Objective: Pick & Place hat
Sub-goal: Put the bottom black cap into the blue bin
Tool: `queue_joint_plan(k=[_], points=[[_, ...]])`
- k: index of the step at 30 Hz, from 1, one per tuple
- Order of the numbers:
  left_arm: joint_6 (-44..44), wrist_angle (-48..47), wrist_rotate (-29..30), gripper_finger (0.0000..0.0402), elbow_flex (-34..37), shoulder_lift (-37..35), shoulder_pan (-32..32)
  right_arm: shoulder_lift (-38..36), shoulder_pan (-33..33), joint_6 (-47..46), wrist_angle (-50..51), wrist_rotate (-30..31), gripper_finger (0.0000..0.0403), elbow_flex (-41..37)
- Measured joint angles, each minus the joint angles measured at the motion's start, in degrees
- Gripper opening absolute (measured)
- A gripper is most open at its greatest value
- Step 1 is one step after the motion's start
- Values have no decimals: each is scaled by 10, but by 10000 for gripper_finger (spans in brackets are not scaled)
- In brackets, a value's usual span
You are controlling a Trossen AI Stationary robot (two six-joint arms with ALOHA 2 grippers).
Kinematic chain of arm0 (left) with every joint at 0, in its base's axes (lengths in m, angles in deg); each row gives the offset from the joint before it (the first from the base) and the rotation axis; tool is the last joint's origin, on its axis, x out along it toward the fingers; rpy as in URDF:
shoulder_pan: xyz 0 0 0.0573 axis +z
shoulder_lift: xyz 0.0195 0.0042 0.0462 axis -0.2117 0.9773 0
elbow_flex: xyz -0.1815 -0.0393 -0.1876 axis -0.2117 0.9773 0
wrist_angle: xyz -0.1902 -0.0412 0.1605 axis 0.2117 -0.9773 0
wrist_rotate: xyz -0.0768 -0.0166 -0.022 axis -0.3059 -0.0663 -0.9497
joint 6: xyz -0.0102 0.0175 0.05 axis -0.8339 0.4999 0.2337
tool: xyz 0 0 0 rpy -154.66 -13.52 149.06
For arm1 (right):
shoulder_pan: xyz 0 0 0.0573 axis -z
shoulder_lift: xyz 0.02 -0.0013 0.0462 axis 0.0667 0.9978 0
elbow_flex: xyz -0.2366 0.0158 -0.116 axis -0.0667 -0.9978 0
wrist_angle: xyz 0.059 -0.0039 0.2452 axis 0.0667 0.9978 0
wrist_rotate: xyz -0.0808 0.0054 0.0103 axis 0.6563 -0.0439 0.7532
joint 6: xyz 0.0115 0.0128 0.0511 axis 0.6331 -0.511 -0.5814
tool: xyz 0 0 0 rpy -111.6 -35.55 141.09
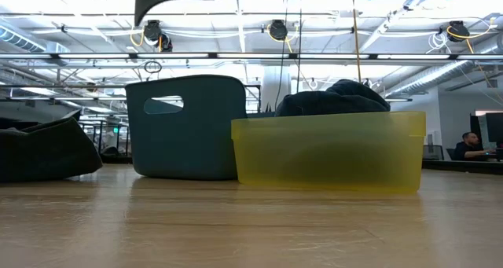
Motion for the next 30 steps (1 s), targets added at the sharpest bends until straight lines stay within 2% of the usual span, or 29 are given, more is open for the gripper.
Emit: queue_joint_plan(k=[4,7,17,26,30], points=[[83,-25,4,22,0,0,0,-36,0,0,0,-1,346,0],[113,-31,7,22,0,1,5,-60,0,-11,-1,-1,346,0],[136,-36,15,22,0,17,44,-113,0,-26,-3,-1,345,0],[145,-39,15,22,0,71,88,-122,0,-26,-3,-1,345,-1],[142,-36,-8,22,0,81,108,-122,0,-26,-3,-1,345,-1]])
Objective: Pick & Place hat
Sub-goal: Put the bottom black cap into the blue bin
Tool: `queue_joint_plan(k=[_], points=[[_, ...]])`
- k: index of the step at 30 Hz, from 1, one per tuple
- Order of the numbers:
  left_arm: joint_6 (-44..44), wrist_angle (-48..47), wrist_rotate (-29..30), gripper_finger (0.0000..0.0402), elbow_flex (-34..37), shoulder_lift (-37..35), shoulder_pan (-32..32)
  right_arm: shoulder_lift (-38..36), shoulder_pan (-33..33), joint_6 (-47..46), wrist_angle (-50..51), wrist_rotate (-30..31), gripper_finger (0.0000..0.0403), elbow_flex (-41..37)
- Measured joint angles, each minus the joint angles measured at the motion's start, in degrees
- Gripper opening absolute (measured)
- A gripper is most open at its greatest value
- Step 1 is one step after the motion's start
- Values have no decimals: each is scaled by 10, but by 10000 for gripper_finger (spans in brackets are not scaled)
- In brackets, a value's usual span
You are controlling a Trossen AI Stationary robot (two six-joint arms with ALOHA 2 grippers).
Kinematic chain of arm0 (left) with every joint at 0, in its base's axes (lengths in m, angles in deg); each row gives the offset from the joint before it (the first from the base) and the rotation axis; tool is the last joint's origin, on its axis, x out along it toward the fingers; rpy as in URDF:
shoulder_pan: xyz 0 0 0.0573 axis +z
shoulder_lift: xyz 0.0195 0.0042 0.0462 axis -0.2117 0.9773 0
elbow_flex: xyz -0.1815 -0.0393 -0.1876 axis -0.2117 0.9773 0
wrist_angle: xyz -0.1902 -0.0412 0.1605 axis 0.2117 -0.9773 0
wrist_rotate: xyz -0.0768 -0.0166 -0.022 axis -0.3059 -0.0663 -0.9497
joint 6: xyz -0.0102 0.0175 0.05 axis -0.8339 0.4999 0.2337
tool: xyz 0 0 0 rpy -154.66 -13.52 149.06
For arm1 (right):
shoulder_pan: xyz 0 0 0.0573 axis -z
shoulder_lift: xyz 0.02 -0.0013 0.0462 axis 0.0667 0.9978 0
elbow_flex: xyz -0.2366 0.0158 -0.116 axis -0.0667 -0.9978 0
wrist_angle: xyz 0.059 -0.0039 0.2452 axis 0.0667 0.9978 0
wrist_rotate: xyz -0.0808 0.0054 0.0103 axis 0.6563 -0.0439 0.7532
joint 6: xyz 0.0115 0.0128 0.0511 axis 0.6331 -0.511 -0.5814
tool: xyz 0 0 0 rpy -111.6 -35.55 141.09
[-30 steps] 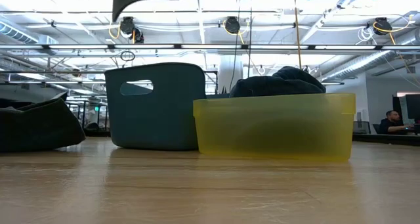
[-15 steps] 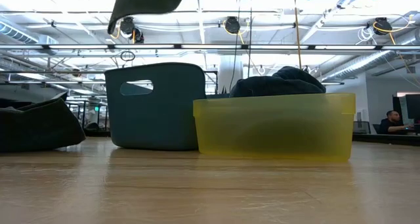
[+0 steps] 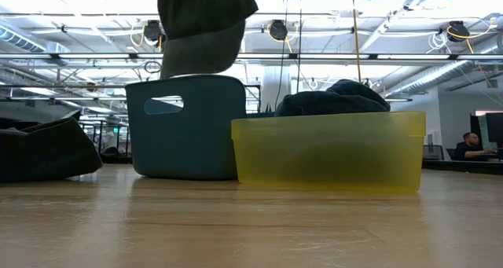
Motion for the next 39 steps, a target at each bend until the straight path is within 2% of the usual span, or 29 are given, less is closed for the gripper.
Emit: queue_joint_plan(k=[7,11,20,31,39], points=[[-3,14,-44,22,0,12,15,0,0,0,0,0,345,0],[-8,19,-49,22,4,22,15,0,0,2,0,0,345,0],[-18,79,-66,22,86,19,15,0,0,2,0,0,345,0],[-46,113,-91,22,150,18,15,0,0,2,0,0,345,0],[-64,185,-110,22,220,18,15,0,0,6,0,0,345,0]])
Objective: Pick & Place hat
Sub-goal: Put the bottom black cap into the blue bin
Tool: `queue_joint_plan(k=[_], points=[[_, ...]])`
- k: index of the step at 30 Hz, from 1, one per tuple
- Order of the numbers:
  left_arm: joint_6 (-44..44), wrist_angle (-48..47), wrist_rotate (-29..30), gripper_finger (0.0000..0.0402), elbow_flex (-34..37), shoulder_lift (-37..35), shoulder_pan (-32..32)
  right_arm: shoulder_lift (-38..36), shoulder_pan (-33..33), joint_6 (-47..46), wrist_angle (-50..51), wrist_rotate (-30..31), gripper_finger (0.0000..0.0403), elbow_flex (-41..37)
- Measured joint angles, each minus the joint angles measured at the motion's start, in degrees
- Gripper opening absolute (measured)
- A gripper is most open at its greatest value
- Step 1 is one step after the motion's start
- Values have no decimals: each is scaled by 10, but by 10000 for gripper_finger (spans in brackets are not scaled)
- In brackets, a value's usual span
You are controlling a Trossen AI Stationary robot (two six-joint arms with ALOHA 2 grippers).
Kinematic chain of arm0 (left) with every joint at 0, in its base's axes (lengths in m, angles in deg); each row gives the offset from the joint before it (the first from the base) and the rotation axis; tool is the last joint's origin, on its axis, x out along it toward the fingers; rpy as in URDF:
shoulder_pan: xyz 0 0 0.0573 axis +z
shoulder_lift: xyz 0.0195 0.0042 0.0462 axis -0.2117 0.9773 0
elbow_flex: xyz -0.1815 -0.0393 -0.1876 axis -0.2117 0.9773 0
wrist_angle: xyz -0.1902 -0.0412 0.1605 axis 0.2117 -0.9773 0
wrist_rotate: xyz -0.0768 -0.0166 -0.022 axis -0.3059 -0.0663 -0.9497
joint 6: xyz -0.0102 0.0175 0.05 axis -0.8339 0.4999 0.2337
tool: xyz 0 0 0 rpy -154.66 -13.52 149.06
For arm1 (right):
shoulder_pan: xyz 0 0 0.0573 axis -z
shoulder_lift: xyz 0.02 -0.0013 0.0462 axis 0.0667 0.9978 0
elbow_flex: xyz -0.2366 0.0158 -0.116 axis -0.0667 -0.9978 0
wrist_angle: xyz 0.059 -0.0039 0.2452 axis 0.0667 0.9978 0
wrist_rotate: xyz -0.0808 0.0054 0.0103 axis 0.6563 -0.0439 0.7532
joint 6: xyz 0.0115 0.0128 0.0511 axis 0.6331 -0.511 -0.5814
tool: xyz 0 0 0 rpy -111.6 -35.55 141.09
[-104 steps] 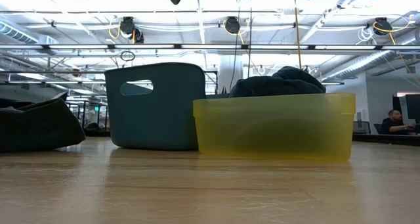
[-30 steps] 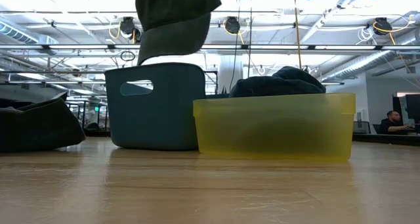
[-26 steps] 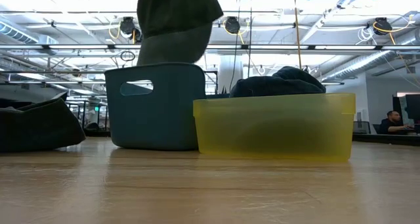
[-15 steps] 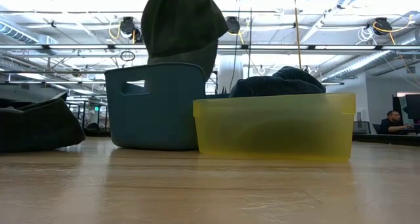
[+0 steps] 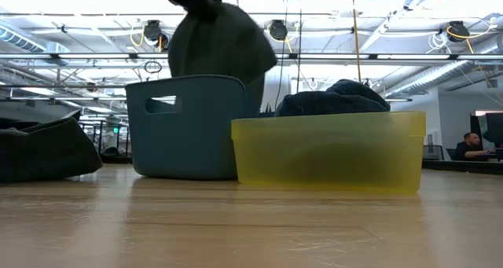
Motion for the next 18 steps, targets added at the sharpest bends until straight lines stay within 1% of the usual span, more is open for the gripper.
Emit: queue_joint_plan(k=[8,14,18], points=[[-11,64,-13,22,82,0,18,0,0,0,0,0,345,0],[-2,123,-10,22,110,0,36,0,0,15,0,0,345,0],[18,144,2,22,127,5,46,0,0,14,0,0,345,0]])
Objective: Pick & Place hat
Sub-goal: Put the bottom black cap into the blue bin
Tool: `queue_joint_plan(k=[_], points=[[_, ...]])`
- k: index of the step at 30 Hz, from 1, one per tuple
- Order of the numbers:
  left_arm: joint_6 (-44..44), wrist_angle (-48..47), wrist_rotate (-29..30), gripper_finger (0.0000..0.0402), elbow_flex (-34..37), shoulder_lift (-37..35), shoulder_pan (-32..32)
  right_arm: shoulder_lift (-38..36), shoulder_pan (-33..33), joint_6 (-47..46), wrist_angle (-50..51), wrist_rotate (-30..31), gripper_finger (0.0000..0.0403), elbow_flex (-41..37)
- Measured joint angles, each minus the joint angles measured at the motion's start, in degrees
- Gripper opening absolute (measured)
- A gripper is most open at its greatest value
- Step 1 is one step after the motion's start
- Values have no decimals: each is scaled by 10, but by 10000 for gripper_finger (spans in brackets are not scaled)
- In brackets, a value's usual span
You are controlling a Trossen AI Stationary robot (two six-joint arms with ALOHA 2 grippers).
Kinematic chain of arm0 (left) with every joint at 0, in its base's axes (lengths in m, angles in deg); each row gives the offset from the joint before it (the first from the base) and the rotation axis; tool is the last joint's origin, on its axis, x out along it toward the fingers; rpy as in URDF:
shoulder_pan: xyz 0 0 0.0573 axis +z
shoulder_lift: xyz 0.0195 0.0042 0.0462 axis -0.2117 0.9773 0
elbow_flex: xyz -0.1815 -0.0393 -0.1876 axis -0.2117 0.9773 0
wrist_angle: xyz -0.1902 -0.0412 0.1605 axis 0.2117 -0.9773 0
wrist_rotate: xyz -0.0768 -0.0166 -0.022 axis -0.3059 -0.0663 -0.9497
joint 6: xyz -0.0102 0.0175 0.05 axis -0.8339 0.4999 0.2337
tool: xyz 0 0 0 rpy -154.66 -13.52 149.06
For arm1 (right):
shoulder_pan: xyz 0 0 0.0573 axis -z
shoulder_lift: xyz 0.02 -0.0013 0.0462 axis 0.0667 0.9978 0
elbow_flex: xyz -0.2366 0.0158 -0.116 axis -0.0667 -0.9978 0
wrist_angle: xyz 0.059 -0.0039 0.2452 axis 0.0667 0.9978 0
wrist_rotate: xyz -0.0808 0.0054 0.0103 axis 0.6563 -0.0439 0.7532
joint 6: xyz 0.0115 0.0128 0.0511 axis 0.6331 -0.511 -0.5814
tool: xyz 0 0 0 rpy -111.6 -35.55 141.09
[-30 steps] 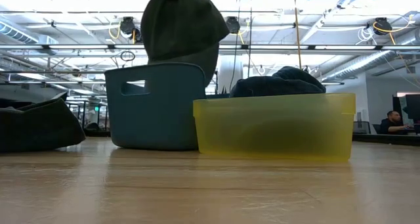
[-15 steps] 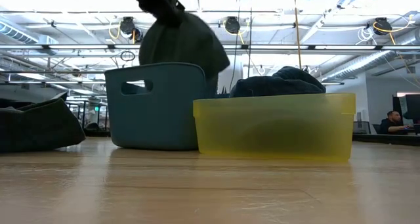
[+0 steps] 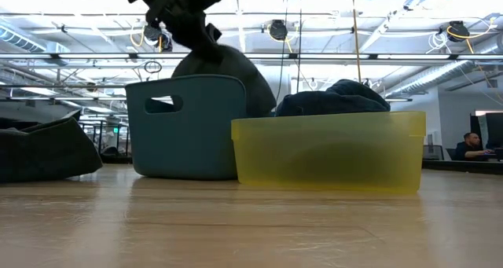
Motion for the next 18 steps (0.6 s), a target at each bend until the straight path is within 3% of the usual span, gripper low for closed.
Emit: queue_joint_plan(k=[18], points=[[8,64,96,22,7,136,7,2,0,-1,6,2,345,0]])
